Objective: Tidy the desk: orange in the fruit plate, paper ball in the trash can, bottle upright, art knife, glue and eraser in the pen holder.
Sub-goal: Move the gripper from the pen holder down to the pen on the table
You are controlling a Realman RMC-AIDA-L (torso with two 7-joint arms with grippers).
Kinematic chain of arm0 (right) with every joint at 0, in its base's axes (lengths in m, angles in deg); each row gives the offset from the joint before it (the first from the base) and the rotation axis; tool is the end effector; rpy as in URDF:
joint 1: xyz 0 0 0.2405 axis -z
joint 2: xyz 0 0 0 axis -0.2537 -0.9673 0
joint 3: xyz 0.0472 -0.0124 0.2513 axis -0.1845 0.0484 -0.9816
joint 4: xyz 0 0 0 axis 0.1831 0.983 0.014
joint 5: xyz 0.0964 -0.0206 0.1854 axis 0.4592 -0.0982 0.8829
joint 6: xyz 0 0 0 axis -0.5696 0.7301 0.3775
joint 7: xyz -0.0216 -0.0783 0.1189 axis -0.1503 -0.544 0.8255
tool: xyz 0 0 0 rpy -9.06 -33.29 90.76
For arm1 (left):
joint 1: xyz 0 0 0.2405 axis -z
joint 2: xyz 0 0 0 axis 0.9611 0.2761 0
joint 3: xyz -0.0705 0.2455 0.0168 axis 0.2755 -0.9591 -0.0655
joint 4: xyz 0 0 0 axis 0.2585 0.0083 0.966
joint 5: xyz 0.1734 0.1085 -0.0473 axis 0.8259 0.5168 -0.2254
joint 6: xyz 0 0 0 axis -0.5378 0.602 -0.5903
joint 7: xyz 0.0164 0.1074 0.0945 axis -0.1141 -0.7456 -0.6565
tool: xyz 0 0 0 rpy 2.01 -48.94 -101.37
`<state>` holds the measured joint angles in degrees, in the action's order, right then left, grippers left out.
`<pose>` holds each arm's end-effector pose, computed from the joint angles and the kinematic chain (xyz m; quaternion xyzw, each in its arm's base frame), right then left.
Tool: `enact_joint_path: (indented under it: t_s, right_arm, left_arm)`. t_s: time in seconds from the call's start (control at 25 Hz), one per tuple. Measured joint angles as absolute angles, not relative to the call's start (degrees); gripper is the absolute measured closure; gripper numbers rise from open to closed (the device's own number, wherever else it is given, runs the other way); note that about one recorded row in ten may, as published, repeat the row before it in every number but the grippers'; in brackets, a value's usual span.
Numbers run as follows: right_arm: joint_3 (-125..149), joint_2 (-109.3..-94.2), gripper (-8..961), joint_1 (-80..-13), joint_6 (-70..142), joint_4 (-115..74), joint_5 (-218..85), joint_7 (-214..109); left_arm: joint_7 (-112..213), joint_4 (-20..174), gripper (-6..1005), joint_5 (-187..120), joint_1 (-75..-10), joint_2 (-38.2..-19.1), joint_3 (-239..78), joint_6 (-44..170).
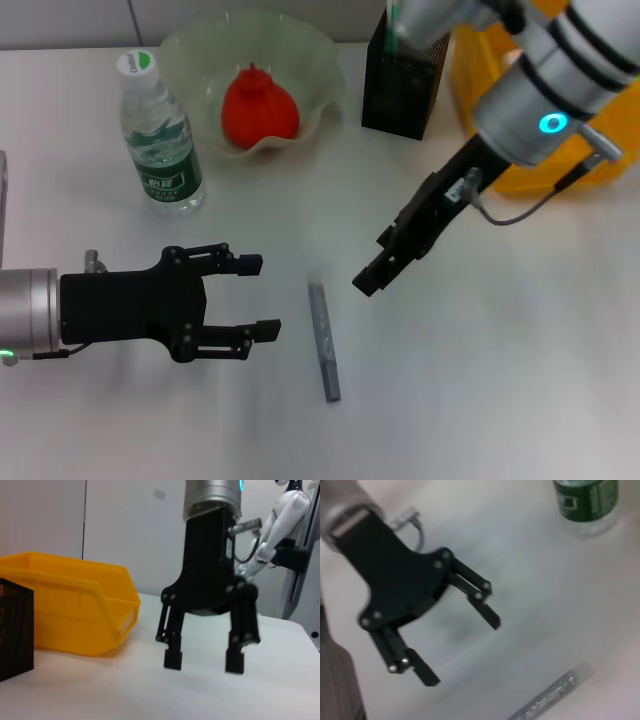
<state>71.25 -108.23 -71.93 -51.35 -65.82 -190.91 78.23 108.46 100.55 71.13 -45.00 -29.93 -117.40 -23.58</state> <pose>0.1159 0.3763 -0.0366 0.9502 -0.2791 0.1369 0.0226 -0.2833 0.2872 -0.0229 -0.9622 -0.1152 -0.2371 0.0683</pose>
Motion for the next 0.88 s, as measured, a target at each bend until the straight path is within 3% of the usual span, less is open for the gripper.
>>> enact_joint_path:
  t_s: [0.88]
  right_arm:
    - [102.6, -108.89, 188, -75.0, -35.1, -65.5, -182.5, 88.6]
  left_arm:
    - [108.5, 100.1, 197, 72.0, -45.4, -29.67, -117.4, -23.6]
